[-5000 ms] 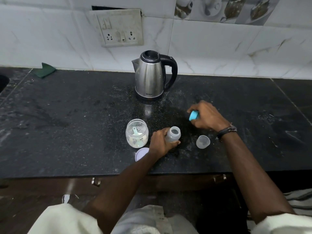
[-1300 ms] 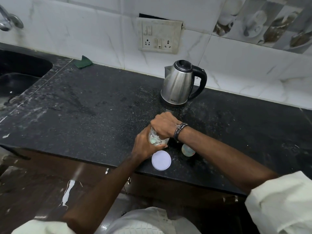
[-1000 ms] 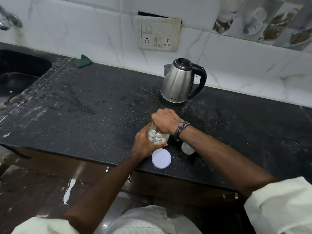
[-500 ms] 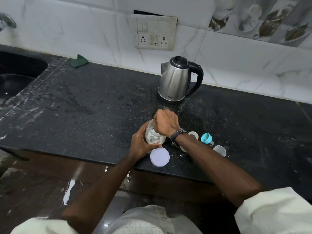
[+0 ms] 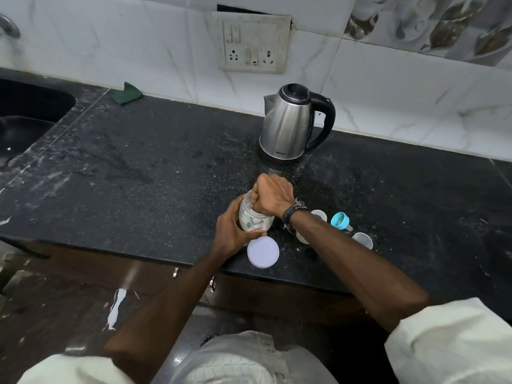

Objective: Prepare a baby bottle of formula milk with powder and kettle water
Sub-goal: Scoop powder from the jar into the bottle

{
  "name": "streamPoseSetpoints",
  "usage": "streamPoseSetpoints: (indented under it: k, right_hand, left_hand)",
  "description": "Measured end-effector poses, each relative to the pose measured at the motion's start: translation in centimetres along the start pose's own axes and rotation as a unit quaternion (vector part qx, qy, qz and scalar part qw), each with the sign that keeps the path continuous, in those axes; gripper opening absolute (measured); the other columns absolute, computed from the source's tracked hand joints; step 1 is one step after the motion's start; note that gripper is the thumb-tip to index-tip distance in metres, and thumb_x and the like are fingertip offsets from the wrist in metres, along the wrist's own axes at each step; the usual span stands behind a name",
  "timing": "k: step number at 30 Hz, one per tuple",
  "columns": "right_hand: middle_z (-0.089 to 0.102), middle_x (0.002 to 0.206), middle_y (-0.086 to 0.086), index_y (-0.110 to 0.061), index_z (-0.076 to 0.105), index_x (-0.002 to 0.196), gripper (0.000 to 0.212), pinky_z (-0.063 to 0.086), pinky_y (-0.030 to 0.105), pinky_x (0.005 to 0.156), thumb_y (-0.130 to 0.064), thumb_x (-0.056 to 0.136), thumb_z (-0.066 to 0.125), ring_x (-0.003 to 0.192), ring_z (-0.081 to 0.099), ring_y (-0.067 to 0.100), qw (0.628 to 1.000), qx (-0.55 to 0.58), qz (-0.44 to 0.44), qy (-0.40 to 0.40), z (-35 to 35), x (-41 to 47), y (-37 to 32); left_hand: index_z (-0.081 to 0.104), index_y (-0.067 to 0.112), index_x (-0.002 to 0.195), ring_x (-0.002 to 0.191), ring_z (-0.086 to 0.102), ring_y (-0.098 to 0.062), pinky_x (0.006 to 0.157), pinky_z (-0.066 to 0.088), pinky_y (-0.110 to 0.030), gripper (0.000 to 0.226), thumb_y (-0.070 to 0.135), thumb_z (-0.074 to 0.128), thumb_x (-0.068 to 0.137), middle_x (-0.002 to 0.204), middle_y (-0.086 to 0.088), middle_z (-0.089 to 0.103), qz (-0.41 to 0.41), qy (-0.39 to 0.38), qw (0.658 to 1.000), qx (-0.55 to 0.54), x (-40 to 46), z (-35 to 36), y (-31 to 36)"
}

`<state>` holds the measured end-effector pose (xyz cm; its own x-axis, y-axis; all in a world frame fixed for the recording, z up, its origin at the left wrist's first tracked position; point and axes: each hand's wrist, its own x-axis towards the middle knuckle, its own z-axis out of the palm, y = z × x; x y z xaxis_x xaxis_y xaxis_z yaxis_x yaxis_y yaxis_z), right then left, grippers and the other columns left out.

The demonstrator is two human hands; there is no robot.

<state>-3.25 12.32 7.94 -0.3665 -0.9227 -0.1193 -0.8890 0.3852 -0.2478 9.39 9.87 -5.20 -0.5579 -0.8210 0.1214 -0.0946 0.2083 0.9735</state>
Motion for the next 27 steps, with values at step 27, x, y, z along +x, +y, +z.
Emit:
streamPoseSetpoints:
  k: [27]
  right_hand:
    - [0.073,0.071,-0.018,-0.024,0.081,0.077,0.011,0.057,0.029,0.082,-0.016,0.070,0.082,0.078,0.069,0.001,0.993,0.097,-0.008,-0.072,-3.8,0.5,3.4]
  left_hand:
    - [0.047,0.026,0.143,0.121,0.062,-0.016,0.099,0.052,-0.050,0.107,0.037,0.101,0.052,0.132,0.004,0.065,-0.018,-0.004,1.000,0.023,0.2,0.1,-1.0]
